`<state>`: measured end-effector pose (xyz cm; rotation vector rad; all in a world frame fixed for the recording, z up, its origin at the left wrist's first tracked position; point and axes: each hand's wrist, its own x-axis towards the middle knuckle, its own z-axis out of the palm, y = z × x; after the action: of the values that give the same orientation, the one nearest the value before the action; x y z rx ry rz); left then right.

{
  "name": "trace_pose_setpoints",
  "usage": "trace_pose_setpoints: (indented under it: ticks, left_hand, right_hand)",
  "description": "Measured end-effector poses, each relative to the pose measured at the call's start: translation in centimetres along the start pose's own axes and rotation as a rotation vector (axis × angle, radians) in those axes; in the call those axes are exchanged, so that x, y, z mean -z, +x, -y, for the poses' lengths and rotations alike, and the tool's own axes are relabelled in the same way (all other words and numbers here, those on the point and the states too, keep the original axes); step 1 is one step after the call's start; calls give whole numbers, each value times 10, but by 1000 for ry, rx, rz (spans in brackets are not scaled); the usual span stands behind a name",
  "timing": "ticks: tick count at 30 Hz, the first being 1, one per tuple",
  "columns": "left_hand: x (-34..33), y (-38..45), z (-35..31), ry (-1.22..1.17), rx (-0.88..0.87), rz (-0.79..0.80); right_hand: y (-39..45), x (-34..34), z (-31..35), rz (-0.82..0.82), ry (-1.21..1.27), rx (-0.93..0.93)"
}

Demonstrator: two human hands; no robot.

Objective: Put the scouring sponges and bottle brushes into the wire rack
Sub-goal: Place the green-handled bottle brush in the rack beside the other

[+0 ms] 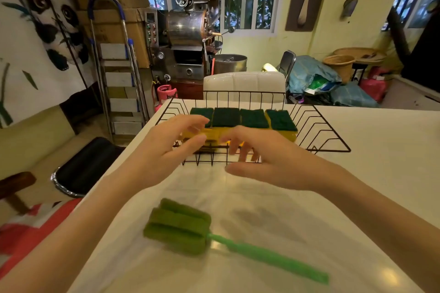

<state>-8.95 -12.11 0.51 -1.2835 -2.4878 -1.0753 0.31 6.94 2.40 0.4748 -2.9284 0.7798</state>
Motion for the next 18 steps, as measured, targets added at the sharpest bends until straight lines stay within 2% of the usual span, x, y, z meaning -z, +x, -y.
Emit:
trace_pose_setpoints:
  ticks: [3, 6, 9, 12, 15, 18]
  left_hand:
    - [-2, -28, 2, -26, 82, 80]
    - [-5, -51, 7, -52, 175, 250]
    - [-6, -67, 13, -45, 216, 387]
    - [-8, -76, 18, -54, 236, 451]
    - [-10, -75, 20, -90, 278, 451]
    - [-9, -67, 17, -119, 275, 389]
  right_hand:
    - [-11, -17, 7, 312, -77, -75]
    - [-18, -34, 8, 485, -101, -131]
    - [-21, -45, 7, 553, -113, -145]
    - [-18, -49, 4, 569, -106, -130]
    - [-15, -50, 1, 573, -31, -160]
    - [-13, -49, 2, 539, -73, -116]
